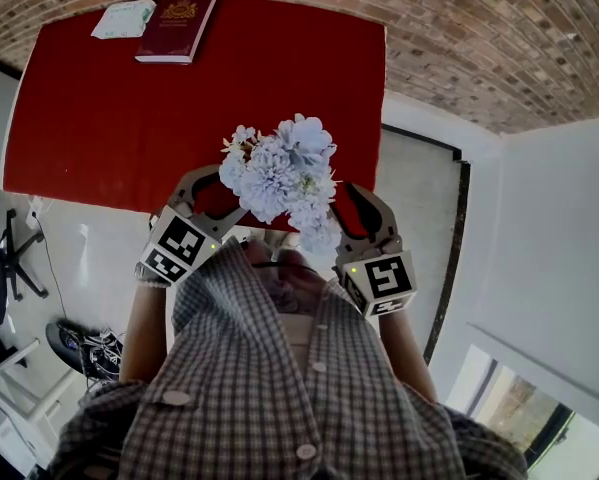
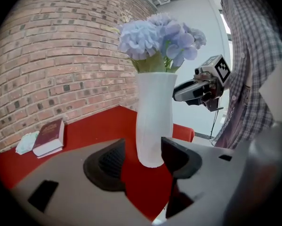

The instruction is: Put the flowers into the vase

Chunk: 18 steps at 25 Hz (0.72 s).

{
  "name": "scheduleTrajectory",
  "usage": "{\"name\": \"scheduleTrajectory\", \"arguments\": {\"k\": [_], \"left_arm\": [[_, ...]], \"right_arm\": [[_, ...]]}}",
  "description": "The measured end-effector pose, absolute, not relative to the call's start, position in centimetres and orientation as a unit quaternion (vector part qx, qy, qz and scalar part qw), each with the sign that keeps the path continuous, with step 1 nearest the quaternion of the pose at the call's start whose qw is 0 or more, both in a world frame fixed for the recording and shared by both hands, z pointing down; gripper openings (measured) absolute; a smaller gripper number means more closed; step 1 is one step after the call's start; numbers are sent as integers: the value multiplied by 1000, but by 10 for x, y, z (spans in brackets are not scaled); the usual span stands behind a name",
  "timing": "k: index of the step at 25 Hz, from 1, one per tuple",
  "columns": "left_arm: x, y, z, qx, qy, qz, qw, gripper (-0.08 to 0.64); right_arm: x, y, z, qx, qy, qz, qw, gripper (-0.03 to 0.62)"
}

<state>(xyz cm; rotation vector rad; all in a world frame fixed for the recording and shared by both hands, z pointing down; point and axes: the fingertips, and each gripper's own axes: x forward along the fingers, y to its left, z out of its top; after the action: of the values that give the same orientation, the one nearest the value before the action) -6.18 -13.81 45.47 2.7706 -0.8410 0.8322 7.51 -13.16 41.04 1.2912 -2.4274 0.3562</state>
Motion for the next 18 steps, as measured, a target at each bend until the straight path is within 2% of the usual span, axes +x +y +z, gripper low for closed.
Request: {"name": "scheduleTrajectory", "arguments": {"k": [3, 6, 12, 18], "left_arm": [[-73, -147, 446, 911, -314, 260, 61, 125], [-81, -153, 434, 910, -337, 232, 67, 35], [-91, -163, 414, 904, -372, 194, 76, 8], [-88, -157, 417, 904, -360, 218, 75, 8]], "right_arm": [[82, -138, 408, 483, -850, 120, 172, 87], [91, -144, 403, 512, -835, 117, 164, 27], [98, -153, 387, 530, -829, 107, 145, 8], [99, -157, 383, 533, -827, 101, 145, 8]]}}
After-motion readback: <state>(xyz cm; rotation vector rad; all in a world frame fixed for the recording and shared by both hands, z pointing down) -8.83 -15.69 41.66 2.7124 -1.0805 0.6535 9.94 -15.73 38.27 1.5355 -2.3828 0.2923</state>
